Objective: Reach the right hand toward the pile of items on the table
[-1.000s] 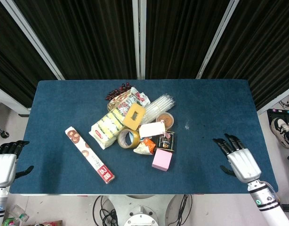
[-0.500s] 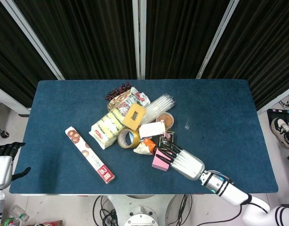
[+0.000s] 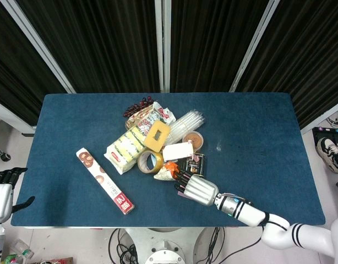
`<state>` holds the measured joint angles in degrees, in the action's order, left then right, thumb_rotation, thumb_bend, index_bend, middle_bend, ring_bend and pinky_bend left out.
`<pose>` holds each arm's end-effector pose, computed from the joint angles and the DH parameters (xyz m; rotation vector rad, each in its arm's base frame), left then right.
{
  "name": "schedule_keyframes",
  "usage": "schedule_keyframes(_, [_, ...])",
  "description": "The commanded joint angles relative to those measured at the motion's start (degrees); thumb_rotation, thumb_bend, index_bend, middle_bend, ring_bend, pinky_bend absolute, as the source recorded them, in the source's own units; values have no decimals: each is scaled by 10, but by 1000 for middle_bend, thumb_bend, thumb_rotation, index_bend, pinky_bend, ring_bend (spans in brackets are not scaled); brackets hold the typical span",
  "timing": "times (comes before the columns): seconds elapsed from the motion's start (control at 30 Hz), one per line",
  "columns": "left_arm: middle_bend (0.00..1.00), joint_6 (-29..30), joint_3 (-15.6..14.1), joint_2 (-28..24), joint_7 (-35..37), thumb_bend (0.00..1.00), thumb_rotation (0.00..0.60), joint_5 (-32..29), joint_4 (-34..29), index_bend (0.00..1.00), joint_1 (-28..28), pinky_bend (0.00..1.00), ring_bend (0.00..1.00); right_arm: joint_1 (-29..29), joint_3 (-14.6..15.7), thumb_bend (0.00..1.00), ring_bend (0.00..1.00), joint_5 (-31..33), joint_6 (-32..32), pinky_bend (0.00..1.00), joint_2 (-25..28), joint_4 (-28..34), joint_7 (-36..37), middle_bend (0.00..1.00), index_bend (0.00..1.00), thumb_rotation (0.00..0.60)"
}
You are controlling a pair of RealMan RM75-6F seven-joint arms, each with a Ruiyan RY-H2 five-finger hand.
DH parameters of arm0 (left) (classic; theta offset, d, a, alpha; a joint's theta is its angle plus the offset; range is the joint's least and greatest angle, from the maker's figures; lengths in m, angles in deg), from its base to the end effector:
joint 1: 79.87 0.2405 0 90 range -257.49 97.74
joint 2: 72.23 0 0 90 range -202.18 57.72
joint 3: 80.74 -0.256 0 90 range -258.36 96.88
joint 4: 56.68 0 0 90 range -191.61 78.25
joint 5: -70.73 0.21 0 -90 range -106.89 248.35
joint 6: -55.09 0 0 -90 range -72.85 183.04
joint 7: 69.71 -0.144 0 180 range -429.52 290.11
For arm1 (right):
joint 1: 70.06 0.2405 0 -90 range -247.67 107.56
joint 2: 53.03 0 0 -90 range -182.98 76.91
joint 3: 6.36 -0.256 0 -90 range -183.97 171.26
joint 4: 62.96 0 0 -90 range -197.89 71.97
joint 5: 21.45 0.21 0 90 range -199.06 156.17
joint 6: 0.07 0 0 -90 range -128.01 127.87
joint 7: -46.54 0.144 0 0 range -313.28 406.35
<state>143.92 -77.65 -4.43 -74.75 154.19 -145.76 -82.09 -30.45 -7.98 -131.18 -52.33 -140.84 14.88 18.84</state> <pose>-0.3265 0.1671 0.1553 -1.3063 -0.8384 -0.8267 -0.1515 -0.2755 -0.0449 2.4048 0.0782 0.8110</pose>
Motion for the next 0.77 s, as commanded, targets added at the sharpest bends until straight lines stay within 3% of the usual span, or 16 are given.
schedule_keyframes(0.03, [246,2,-1,-1,2,7,600,1,0,246,2,216,223,12,20,225,285,-48,-104,32,-35,-63,88,546,705,600])
schedule_keyframes(0.2, [246,4,0,-1,2,7,600,2,0,246,4,216,223,10,1,223,300,-43,-204,78,-45,-73,183,556,701,600])
schedule_keyframes(0.33, [246,5,0,-3,-4,7,600,7,-7,246,2,216,223,27,-43,224,292,-15,-239,81,-52,-58,224,535,675,600])
schedule_keyframes(0.57, [246,8,0,-6,-19,7,600,12,-19,245,2,216,223,83,-118,223,287,35,-228,97,-84,-50,256,516,643,600])
schedule_keyframes(0.77, [246,6,0,-8,-21,7,600,5,-21,246,5,216,222,117,-132,224,286,49,-208,132,-98,-52,243,512,637,600])
